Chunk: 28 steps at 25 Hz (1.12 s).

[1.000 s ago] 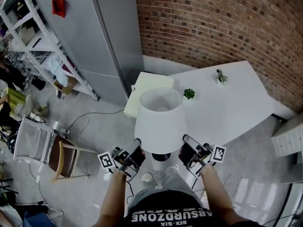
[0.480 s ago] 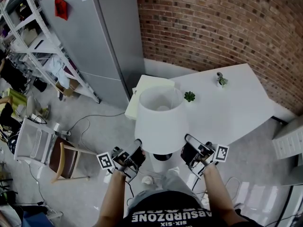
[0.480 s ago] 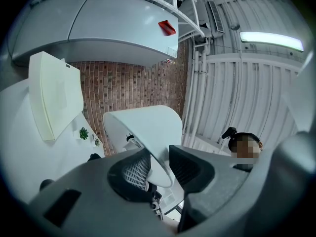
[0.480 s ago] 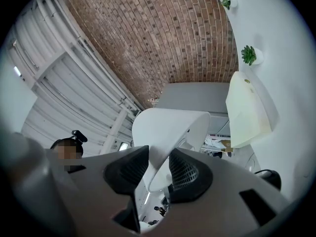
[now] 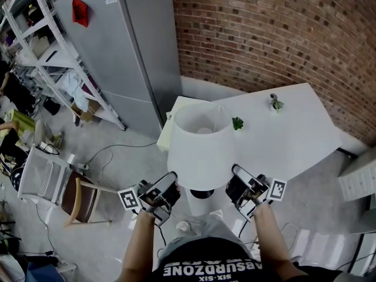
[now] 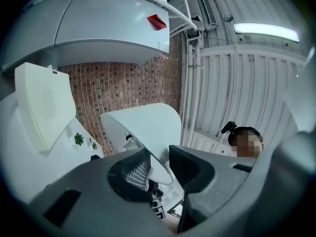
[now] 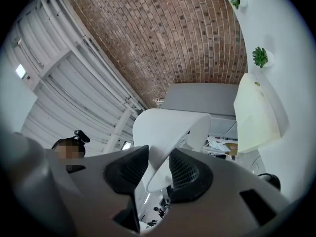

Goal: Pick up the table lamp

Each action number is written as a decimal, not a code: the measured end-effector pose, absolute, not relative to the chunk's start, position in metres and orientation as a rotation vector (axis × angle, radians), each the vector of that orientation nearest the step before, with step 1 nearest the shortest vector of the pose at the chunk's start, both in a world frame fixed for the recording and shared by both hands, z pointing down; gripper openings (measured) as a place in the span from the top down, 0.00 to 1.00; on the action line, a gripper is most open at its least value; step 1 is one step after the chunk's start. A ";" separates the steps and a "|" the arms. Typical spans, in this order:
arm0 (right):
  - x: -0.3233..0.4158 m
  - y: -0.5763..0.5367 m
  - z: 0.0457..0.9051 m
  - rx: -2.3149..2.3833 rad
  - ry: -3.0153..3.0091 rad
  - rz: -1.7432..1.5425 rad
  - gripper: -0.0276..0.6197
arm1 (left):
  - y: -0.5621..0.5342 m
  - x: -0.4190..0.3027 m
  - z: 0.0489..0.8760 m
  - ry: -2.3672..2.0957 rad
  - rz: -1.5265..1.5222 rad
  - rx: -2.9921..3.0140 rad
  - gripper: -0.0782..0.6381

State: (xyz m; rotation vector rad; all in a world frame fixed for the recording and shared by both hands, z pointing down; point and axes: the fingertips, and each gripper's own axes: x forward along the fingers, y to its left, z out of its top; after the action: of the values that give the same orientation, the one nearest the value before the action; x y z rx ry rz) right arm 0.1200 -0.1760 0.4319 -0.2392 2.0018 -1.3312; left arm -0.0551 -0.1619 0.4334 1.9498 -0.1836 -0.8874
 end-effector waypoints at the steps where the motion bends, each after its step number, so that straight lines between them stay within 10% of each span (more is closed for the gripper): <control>1: 0.119 -0.177 0.430 -0.238 2.006 -1.325 0.76 | -0.162 -0.056 0.431 -0.183 -0.890 1.955 0.72; 28: 0.111 -0.184 0.379 -0.238 2.063 -1.202 0.76 | -0.173 -0.066 0.379 -0.253 -1.029 2.004 0.72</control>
State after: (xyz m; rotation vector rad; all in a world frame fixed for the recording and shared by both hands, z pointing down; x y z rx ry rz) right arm 0.1105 -0.1836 0.3793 -0.2380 2.0633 -1.2020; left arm -0.0659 -0.1728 0.3789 2.0036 -0.2527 -1.0287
